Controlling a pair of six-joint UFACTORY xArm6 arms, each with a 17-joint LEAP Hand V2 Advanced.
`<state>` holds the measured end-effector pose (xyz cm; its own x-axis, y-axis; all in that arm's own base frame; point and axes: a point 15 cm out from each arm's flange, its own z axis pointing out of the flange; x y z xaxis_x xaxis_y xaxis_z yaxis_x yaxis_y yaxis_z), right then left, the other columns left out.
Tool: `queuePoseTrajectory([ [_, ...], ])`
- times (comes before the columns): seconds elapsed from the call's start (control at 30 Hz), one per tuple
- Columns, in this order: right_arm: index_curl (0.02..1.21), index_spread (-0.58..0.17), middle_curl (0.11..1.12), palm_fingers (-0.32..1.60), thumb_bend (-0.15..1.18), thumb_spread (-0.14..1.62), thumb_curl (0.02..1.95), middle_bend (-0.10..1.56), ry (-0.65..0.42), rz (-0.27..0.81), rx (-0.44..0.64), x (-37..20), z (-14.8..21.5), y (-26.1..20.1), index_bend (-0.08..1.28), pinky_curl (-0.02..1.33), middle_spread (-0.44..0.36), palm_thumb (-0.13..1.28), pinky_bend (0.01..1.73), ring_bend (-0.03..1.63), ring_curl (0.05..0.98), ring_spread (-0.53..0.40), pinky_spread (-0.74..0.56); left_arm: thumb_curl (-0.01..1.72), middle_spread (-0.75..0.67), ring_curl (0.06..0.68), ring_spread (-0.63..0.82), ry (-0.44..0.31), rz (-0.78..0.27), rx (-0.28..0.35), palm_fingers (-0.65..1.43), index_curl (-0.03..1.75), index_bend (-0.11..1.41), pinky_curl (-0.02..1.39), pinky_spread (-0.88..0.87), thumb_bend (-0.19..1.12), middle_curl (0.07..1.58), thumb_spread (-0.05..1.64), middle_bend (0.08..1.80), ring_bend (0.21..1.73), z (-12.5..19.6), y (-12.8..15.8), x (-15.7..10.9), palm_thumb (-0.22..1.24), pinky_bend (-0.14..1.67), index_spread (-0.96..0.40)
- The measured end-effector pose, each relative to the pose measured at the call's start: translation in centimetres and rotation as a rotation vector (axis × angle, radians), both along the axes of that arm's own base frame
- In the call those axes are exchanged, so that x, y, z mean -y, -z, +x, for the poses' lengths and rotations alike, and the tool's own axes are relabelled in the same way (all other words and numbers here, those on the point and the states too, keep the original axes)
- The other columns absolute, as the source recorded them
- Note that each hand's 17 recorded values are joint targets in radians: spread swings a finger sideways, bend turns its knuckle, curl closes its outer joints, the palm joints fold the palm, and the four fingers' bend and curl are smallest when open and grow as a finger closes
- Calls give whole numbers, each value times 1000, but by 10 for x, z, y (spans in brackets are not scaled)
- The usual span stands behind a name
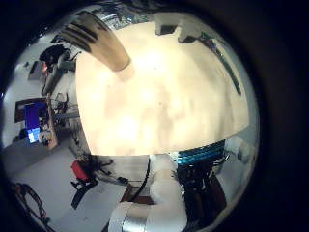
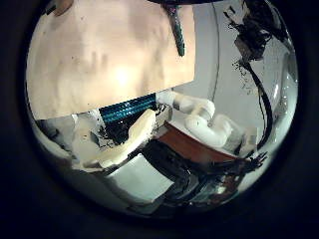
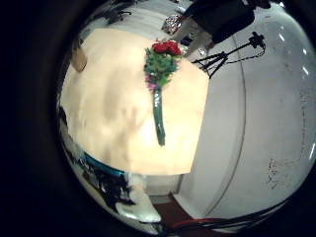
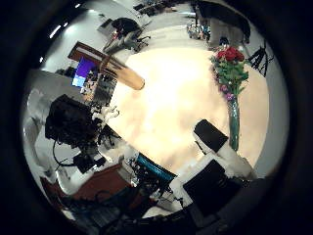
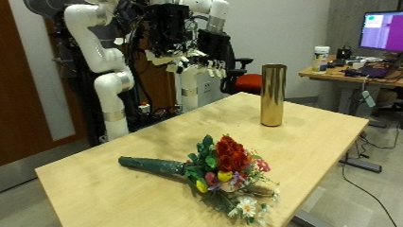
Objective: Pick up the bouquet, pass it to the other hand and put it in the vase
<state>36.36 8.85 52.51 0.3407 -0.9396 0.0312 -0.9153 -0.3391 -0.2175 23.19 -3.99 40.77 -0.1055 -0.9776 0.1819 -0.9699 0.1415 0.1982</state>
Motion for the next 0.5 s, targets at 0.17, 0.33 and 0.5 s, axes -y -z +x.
queuePoseTrajectory([
  [0.17, 277, -351, 300, 94, -21, 1065, 398, 188, 19, 9, -28, 4, 10, 10, 162, 322, 62, 795, 298, 348, 249, 221, 347, 327, 252, 198, 462, -17, 0, -5, 200, 381, 187, 293, 355, -30, 287, 924, 179, 441, 0, 2, -5, 440, 195, 41],
  [0.33, 277, -345, 300, 93, -21, 1068, 399, 188, 44, 12, -45, 11, 16, 15, 163, 323, 62, 791, 298, 348, 249, 221, 346, 327, 247, 195, 458, -10, 0, -15, 203, 379, 187, 293, 351, -30, 289, 925, 183, 441, 3, 5, -5, 440, 193, 41],
  [0.5, 274, -327, 304, 113, -22, 1068, 398, 193, 71, 13, -47, 20, 18, 15, 159, 320, 84, 786, 289, 364, 252, 223, 351, 327, 244, 193, 457, 6, -2, -16, 206, 382, 191, 291, 351, -30, 289, 925, 181, 440, 7, 3, -4, 440, 192, 44],
])
